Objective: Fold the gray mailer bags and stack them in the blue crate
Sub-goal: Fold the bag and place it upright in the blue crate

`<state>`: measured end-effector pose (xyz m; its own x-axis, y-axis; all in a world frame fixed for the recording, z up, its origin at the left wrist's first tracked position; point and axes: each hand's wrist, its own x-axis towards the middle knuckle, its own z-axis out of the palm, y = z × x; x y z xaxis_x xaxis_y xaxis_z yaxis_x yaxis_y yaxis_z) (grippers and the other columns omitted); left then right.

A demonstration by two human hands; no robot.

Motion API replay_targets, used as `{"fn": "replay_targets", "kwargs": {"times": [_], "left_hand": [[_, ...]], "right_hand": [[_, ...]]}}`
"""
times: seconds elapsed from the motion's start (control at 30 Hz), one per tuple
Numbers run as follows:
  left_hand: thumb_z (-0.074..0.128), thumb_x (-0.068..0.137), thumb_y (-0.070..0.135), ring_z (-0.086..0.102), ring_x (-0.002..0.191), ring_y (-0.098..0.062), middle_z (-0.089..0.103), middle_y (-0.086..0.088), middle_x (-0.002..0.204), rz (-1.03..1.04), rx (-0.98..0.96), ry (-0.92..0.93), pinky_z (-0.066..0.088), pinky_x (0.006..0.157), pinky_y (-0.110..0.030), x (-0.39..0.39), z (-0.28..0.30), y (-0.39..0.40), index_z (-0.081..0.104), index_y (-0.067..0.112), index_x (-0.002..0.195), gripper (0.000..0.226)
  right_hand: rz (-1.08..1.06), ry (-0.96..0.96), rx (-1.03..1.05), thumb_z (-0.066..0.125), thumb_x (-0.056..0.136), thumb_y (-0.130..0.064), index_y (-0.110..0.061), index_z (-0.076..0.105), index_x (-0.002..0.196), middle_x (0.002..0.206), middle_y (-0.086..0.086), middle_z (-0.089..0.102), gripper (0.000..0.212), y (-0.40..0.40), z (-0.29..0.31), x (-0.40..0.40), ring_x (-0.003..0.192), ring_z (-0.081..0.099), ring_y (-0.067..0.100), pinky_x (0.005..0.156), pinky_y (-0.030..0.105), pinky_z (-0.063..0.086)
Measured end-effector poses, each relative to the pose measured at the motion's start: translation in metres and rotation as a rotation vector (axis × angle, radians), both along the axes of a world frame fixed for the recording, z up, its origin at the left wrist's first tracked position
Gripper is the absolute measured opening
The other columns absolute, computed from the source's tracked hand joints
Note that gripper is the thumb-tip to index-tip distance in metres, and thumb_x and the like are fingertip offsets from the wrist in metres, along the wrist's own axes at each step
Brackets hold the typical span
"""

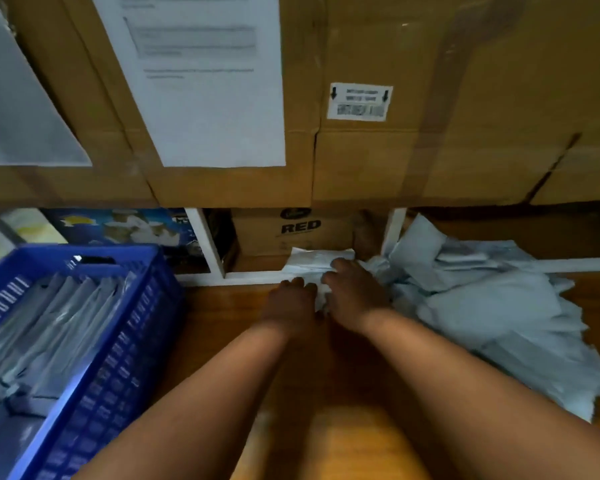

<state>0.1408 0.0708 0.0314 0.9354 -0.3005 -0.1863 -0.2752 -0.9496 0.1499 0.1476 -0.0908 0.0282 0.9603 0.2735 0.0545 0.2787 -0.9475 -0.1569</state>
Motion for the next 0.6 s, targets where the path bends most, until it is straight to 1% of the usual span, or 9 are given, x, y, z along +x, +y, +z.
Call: {"fn": "replay_targets", "kwargs": {"times": [0.07,0.17,0.27,0.33,0.4,0.43,0.5,0.57,0.6], "left_hand": [[0.062,0.095,0.056,0.058,0.115,-0.029,0.059,-0.008,0.129,-0.025,-0.065,-0.055,0.055,0.094,-0.045,0.026,-0.013,0.005,0.06,0.022,0.134,0.051],[0.054,0.095,0.055,0.061,0.11,-0.032,0.059,-0.01,0.126,-0.061,-0.099,-0.18,0.054,0.084,-0.041,0.065,-0.042,0.014,0.06,0.021,0.134,0.052],[0.057,0.091,0.047,0.061,0.114,-0.042,0.06,-0.017,0.134,-0.099,-0.15,-0.248,0.057,0.082,-0.049,0.105,-0.071,0.025,0.064,0.018,0.137,0.055],[0.054,0.083,0.042,0.061,0.11,-0.048,0.063,-0.024,0.127,-0.148,-0.212,-0.34,0.059,0.077,-0.054,0.126,-0.084,0.027,0.068,0.012,0.129,0.057],[0.047,0.079,0.04,0.06,0.106,-0.049,0.064,-0.025,0.118,-0.172,-0.208,-0.402,0.058,0.073,-0.053,0.138,-0.09,0.027,0.07,0.009,0.123,0.059],[0.044,0.079,0.041,0.059,0.107,-0.049,0.065,-0.024,0.119,-0.176,-0.178,-0.392,0.058,0.074,-0.053,0.144,-0.092,0.027,0.069,0.009,0.125,0.061],[0.042,0.082,0.045,0.059,0.115,-0.048,0.063,-0.021,0.131,-0.206,-0.132,-0.317,0.056,0.083,-0.053,0.149,-0.101,0.025,0.063,0.012,0.135,0.066],[0.045,0.084,0.05,0.058,0.123,-0.045,0.06,-0.017,0.141,-0.241,-0.118,-0.21,0.052,0.093,-0.052,0.155,-0.106,0.022,0.056,0.016,0.145,0.07],[0.05,0.084,0.052,0.057,0.124,-0.043,0.059,-0.015,0.142,-0.248,-0.118,-0.176,0.05,0.096,-0.051,0.155,-0.106,0.02,0.055,0.018,0.146,0.071]], "right_hand": [[-0.016,-0.05,-0.038,0.063,0.099,-0.03,-0.023,0.066,0.133,0.148,0.006,0.049,0.035,0.004,-0.008,0.027,0.136,0.047,0.031,0.107,0.044,0.047],[-0.069,-0.014,-0.113,0.063,0.098,-0.031,-0.027,0.062,0.135,0.144,0.003,0.051,0.037,0.018,-0.017,0.063,0.131,0.05,0.029,0.105,0.046,0.048],[-0.091,0.001,-0.143,0.06,0.1,-0.033,-0.029,0.061,0.133,0.138,0.003,0.056,0.034,0.029,-0.031,0.089,0.128,0.054,0.029,0.104,0.047,0.045],[-0.118,-0.004,-0.141,0.06,0.1,-0.03,-0.027,0.063,0.132,0.135,0.004,0.059,0.032,0.027,-0.045,0.099,0.127,0.056,0.029,0.103,0.044,0.046],[-0.144,0.029,-0.153,0.062,0.099,-0.028,-0.024,0.062,0.135,0.137,0.005,0.06,0.036,0.025,-0.058,0.106,0.129,0.056,0.031,0.104,0.045,0.046],[-0.152,0.035,-0.154,0.063,0.099,-0.028,-0.023,0.059,0.138,0.14,0.006,0.059,0.04,0.025,-0.063,0.11,0.131,0.055,0.032,0.107,0.046,0.045],[-0.184,0.037,-0.168,0.06,0.101,-0.028,-0.023,0.054,0.144,0.144,0.007,0.057,0.044,0.028,-0.067,0.111,0.134,0.052,0.033,0.112,0.048,0.039],[-0.205,0.026,-0.208,0.056,0.103,-0.028,-0.025,0.054,0.143,0.143,0.006,0.057,0.04,0.028,-0.069,0.117,0.133,0.052,0.031,0.114,0.049,0.036],[-0.206,0.025,-0.245,0.059,0.101,-0.029,-0.026,0.055,0.14,0.141,0.005,0.059,0.039,0.028,-0.07,0.12,0.132,0.054,0.03,0.115,0.048,0.037]]}}
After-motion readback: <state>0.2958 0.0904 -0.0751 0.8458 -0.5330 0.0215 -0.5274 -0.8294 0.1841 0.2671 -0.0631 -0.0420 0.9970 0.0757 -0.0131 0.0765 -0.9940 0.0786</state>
